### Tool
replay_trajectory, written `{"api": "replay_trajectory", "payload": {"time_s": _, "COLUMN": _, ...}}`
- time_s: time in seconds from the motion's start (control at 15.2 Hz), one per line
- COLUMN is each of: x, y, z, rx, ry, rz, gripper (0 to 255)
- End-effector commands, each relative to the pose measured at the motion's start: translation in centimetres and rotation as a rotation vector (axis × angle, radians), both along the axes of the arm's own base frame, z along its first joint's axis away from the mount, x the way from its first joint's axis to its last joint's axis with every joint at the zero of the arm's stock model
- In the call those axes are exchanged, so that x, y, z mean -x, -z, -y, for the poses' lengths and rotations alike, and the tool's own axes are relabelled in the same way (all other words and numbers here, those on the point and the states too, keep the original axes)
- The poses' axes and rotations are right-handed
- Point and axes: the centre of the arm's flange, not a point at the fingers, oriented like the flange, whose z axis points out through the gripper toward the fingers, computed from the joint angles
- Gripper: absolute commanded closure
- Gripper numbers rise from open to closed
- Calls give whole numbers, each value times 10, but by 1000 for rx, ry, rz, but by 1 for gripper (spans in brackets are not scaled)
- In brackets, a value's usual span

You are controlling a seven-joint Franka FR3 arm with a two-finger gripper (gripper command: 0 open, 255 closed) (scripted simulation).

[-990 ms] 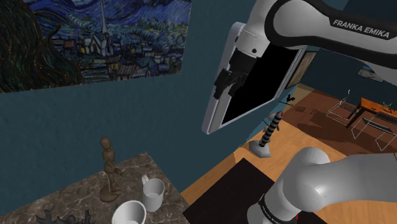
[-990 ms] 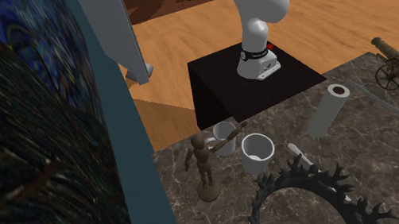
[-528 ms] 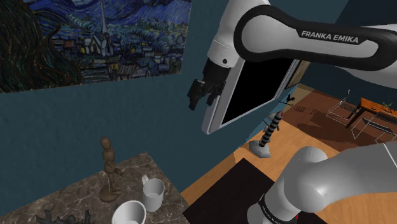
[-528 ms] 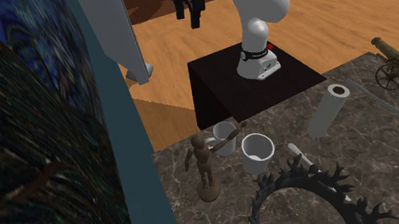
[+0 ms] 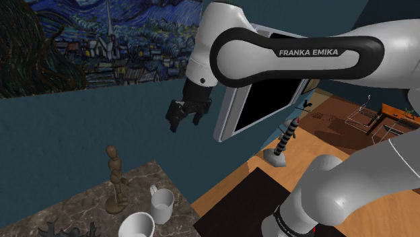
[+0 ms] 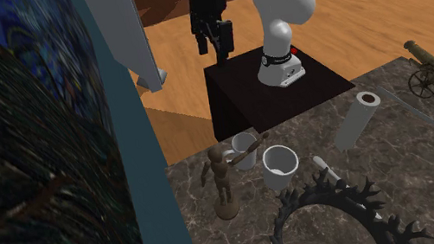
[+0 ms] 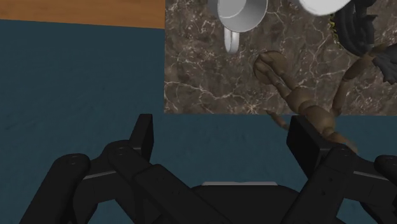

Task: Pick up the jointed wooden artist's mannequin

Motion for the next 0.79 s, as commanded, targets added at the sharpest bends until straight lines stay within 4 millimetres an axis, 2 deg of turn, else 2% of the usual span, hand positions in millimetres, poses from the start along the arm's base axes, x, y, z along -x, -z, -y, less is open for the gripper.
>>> {"api": "replay_trajectory", "payload": {"time_s": 0.0, "x": -9, "y": 12, "z": -26, "rx": -2, "ry": -7, "rz": -5, "gripper": 0}}
{"api": "replay_trajectory", "payload": {"time_s": 0.73, "x": -45, "y": 76, "z": -152, "rx": -5, "ry": -42, "rz": -31, "gripper": 0}}
